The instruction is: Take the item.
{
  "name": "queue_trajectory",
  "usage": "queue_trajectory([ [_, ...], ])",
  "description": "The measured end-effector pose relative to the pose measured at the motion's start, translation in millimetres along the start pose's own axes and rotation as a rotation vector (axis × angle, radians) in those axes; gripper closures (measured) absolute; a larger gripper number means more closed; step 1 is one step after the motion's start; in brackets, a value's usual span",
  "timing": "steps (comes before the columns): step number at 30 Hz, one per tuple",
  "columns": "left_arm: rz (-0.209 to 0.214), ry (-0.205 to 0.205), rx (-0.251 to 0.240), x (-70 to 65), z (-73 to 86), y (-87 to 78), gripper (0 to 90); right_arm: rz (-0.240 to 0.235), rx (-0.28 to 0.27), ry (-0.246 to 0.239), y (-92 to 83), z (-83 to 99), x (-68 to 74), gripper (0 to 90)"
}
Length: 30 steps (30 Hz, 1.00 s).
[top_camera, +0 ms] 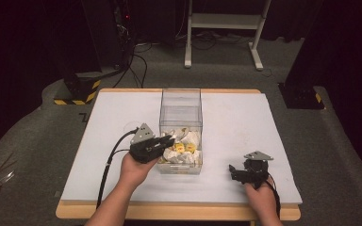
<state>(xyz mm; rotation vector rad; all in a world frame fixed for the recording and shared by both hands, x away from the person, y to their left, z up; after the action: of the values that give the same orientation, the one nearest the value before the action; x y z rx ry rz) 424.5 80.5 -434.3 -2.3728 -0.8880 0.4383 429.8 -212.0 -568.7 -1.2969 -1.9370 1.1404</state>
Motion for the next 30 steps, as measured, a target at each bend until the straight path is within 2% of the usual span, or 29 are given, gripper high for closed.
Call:
queue_trajectory([
  [15, 0.009, -0.016, -0.1, 1.4, -2.8, -13.3, 78.9, 0.001, 0.0, -0.001, 0.0, 0.0, 0.0, 10.1],
  [22, 0.014, -0.024, -0.124, 1.4, -6.0, -19.9, 78.9, 0.0, 0.0, 0.0, 0.0, 0.0, 0.0, 10.1],
  [30, 0.001, -0.029, -0.152, 6.8, -9.0, -32.7, 79.0, 0.0, 0.0, 0.0, 0.0, 0.0, 0.0, 10.1],
])
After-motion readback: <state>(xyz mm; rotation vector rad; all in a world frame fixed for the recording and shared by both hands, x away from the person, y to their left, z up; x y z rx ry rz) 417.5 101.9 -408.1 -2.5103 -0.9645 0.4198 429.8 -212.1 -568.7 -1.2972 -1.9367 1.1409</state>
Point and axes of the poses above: each handheld gripper's, and its own axes: y roughly forward along the jaws, z roughly out of its underside, x roughly to its left, the point moved 9 cm from there along y, roughly forward along the jaws, and after that the axes turned 15 degrees about x, right-handed, at the moved point
